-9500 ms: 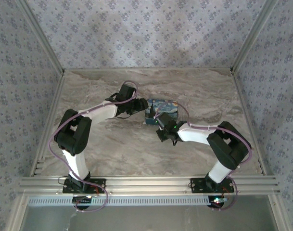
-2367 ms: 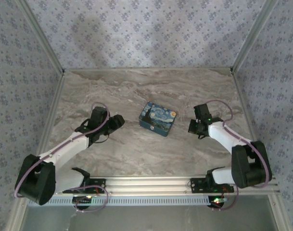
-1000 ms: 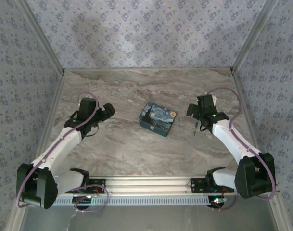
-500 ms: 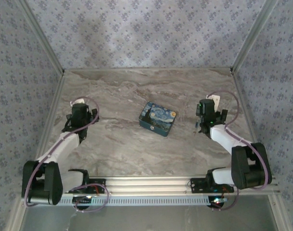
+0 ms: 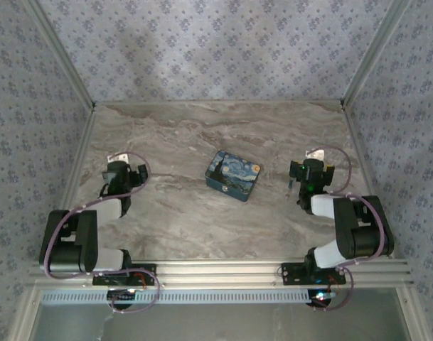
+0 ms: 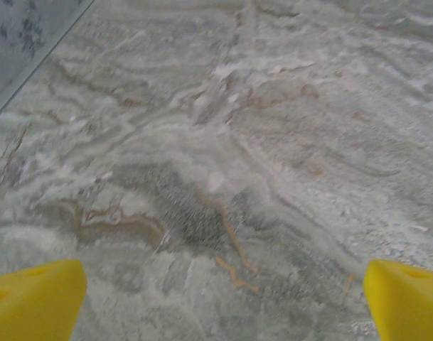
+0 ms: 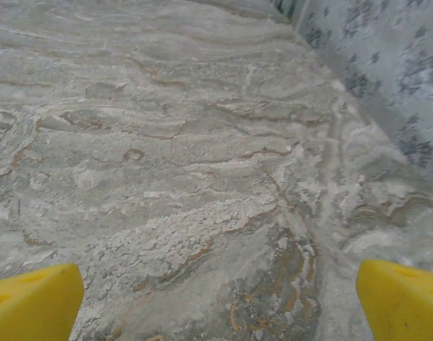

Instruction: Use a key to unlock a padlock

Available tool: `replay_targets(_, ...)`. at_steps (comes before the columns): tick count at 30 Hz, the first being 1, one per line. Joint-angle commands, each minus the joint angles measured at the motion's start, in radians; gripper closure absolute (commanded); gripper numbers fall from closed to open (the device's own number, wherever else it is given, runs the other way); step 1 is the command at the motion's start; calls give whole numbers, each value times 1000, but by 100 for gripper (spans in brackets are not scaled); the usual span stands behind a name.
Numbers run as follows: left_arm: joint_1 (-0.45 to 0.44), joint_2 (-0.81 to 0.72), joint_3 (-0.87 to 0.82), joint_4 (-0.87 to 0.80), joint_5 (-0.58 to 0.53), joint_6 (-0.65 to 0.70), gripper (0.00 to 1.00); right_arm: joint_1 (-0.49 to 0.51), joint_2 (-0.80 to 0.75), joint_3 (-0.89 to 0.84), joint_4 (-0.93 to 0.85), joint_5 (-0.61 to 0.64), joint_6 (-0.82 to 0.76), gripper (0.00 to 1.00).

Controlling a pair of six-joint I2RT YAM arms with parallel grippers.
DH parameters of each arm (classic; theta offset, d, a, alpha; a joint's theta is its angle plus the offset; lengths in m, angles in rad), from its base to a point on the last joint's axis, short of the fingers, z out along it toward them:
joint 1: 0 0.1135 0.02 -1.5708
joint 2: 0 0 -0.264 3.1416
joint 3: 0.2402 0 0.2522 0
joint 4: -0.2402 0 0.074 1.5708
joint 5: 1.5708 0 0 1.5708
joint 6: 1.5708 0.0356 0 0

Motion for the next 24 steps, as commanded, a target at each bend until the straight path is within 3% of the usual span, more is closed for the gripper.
replay_targets(1,27,14,-14,196,67,85,0,-44,22,-13,105,-161,-16,0)
replay_targets(3,47,63,-23,261,107,82,0,-58,72,-55,244,-180,-15,0)
replay_targets(5,53,151,-44,368,149,88,0,-57,46,-35,155,-180,-11,0)
replay_targets(6,52,204,-58,477,170,102,0,-56,61,-48,212,-178,-15,0)
replay_targets(8,55,163,-15,314,135,83,0,-46,52,-44,185,-162,-19,0)
replay_targets(9,54,192,-21,383,126,83,0,-45,57,-48,209,-158,-22,0)
replay_targets(11,54,171,-4,308,126,81,0,-52,54,-44,191,-176,-17,0)
replay_targets(18,52,177,-4,319,117,82,0,-58,56,-34,175,-192,-14,0)
replay_targets(21,6,178,-23,361,-74,69,0,-60,56,-35,177,-195,-14,0)
replay_targets(24,-11,181,-28,377,-93,80,0,-59,52,-39,183,-194,-15,0)
